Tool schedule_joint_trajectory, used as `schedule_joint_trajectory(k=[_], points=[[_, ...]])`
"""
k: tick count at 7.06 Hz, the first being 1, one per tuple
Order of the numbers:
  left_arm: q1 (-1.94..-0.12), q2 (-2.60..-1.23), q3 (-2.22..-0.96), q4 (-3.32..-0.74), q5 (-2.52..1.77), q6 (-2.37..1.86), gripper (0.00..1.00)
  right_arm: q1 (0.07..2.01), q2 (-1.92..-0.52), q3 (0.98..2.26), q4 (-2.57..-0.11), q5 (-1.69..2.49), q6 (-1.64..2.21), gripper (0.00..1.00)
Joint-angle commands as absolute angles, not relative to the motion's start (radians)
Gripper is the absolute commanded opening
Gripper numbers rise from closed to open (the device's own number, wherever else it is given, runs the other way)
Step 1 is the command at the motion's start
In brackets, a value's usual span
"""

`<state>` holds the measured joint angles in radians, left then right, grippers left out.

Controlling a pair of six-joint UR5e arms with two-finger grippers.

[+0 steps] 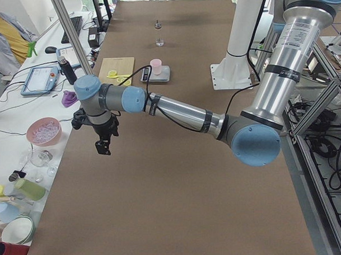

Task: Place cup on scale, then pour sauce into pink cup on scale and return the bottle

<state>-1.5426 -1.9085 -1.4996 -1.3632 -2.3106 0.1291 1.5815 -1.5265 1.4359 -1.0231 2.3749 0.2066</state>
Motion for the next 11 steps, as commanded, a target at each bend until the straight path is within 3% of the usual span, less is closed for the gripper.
schedule_joint_trajectory(k=[1,3,9,11], points=[[-1.575,-1.826,-1.424,-1.474,-2.309,0.246,0.98,1.633,-1.506,1.445,-1.173,2.450,0.207,1.00],[-1.575,-1.819,-1.417,-1.476,-2.315,-0.124,0.98,1.626,-1.509,1.468,-1.266,2.467,0.206,1.00],[-1.575,-1.752,-1.477,-1.479,-2.322,-0.152,0.98,1.568,-1.511,1.557,-1.532,2.385,0.094,1.00],[-1.575,-1.746,-1.468,-1.491,-2.372,-0.152,0.98,1.554,-1.517,1.685,-1.649,2.277,0.086,1.00]])
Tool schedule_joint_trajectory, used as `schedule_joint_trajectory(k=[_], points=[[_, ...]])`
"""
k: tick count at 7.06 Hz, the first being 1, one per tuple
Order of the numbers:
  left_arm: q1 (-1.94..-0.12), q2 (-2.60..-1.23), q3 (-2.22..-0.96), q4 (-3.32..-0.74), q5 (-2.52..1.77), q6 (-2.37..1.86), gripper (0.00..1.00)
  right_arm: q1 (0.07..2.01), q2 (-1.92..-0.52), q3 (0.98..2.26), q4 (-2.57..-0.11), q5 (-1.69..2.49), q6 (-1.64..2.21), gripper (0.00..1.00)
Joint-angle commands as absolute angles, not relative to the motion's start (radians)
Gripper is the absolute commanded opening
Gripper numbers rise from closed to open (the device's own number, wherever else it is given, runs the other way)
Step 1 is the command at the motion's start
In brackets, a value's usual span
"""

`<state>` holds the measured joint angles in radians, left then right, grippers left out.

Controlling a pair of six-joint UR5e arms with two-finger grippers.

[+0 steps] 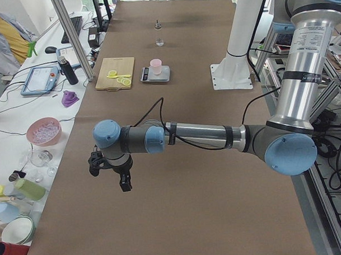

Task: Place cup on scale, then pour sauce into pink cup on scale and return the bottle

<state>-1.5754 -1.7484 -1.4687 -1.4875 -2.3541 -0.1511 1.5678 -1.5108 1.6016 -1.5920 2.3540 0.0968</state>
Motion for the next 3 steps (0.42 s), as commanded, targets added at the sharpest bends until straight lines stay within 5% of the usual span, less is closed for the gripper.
schedule_joint_trajectory(k=[1,3], points=[[-1.575,-1.746,-1.465,-1.493,-2.372,-0.152,0.98,1.548,-1.510,1.704,-1.725,2.260,0.083,1.00],[-1.575,-1.747,-1.470,-1.493,-2.375,-0.150,0.98,1.549,-1.520,1.723,-1.741,2.269,0.081,1.00]])
